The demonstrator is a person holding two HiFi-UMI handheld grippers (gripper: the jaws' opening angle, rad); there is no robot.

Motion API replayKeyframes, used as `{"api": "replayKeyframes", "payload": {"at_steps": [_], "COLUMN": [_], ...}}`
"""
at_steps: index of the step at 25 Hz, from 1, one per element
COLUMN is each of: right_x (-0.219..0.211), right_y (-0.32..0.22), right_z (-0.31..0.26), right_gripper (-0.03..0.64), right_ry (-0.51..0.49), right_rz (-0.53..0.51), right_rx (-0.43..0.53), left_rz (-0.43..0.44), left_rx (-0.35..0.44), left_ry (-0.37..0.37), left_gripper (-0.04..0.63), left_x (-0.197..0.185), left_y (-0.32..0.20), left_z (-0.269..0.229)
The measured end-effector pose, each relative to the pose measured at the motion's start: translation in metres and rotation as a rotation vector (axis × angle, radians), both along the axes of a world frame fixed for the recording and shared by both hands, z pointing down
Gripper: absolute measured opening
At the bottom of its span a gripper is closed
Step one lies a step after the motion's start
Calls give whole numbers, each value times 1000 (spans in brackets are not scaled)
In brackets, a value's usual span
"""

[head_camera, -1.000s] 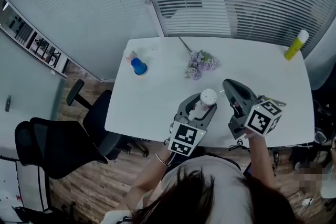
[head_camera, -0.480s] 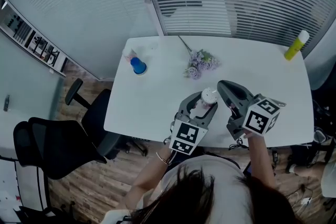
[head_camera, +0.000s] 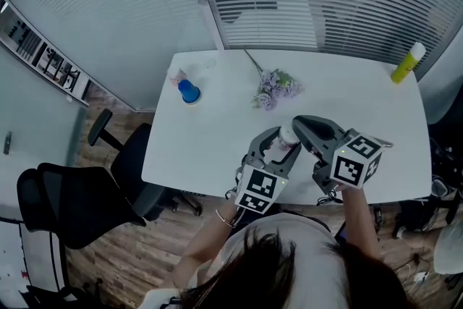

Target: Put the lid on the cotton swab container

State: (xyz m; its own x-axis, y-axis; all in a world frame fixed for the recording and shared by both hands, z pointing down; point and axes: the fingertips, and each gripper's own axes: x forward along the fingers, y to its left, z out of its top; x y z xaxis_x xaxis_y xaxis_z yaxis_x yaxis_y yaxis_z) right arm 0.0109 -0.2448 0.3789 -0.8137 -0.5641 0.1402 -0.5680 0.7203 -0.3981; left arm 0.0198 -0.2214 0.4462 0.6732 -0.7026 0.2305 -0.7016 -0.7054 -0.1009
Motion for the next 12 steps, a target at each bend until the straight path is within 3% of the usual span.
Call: {"api": "replayKeyframes", "payload": {"at_steps": [12], "right_x": [-10], "right_y": [4], "right_z": [9], "right_gripper": [37], "right_ry": [101], "right_rz": [-47], "right_rx": [-2], "left_rz": [-6], "left_rx": [-25], "left_ry": [-10], "left_gripper": [250], "left_x": [1], "left_y": [-2], "left_z": [15]}}
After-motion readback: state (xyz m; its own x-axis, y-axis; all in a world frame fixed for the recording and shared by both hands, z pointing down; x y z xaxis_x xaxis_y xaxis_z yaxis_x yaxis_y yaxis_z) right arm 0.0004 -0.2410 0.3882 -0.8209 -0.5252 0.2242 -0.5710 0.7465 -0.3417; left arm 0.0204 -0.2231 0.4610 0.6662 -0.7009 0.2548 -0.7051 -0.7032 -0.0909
